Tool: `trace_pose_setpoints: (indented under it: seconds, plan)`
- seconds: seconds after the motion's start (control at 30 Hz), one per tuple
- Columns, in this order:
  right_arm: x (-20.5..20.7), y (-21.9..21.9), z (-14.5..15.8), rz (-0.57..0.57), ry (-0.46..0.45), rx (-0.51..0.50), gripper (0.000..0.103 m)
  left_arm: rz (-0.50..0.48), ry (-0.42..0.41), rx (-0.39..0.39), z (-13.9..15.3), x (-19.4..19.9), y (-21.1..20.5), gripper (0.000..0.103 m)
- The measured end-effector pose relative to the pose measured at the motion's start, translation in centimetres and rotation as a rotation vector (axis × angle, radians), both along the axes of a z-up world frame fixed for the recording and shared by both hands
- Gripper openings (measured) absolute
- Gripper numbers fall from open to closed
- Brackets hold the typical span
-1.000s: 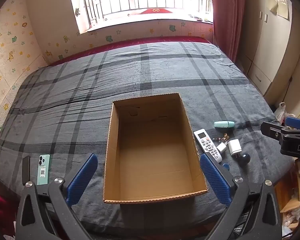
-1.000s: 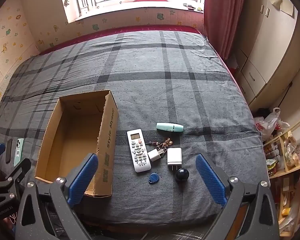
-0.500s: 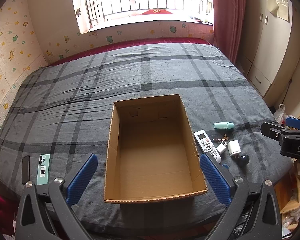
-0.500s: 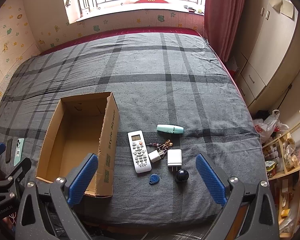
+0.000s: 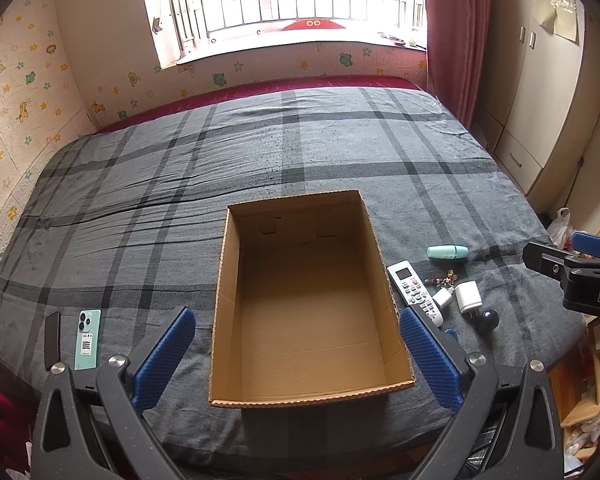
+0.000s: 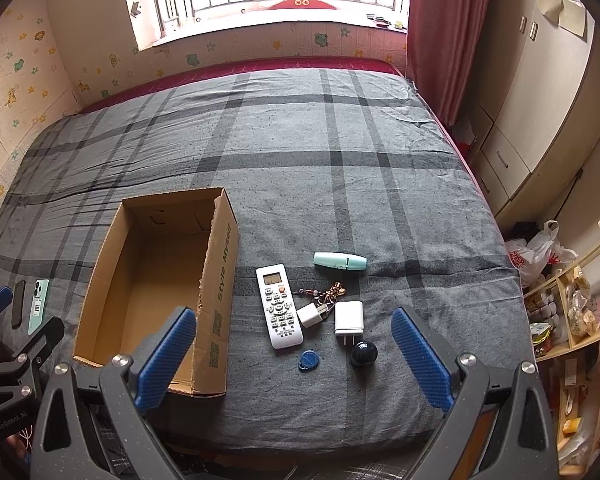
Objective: Organize rigid objects
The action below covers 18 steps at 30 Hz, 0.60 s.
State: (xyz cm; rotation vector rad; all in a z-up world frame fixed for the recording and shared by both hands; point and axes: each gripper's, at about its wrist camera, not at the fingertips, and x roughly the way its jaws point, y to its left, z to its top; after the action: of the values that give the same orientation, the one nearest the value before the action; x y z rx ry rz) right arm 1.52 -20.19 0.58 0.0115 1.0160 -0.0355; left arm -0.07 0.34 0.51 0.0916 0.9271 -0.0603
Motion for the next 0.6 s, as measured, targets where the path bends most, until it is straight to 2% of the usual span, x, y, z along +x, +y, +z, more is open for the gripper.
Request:
trace_pose_setpoints:
  seconds: [0.6]
  plan:
    - [0.15,-0.12,0.01,-0.007,-0.002,0.003,0.100,-0.004,-0.001,-0.002,-0.15,-0.08,-0.06,0.103]
